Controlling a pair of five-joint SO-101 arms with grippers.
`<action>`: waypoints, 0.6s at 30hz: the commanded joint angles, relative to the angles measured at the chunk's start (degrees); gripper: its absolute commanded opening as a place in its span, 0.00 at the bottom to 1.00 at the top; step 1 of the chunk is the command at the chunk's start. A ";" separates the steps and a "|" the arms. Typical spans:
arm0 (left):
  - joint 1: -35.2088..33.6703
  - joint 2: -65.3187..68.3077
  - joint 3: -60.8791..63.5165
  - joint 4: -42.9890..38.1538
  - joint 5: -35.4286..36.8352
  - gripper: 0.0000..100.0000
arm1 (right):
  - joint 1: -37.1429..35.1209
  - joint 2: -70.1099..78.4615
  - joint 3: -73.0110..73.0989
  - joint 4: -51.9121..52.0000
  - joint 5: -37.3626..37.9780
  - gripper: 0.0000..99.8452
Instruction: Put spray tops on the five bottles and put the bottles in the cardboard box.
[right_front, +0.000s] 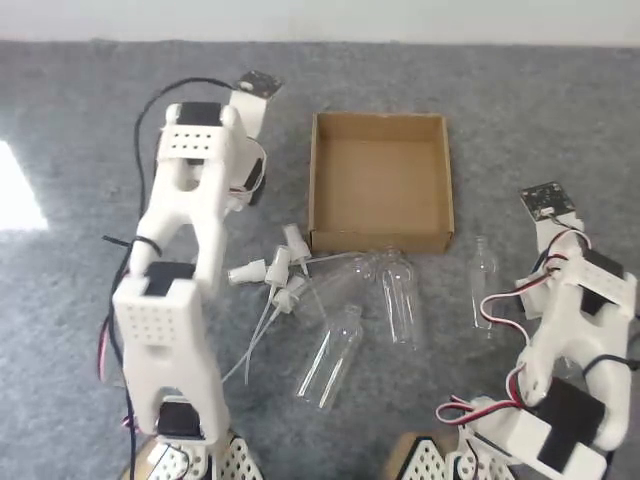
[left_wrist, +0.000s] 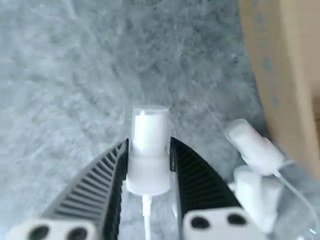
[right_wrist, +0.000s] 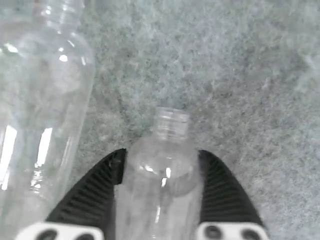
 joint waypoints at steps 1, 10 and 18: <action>0.00 -13.45 6.55 -1.85 1.76 0.01 | -0.48 -2.07 -1.14 -0.48 -0.97 0.22; 1.93 -39.21 41.19 -17.76 2.11 0.01 | -0.22 -2.07 -8.00 8.13 -1.05 0.28; 2.11 -58.64 60.35 -26.64 5.71 0.01 | -0.22 -1.36 -10.11 10.95 -0.97 0.28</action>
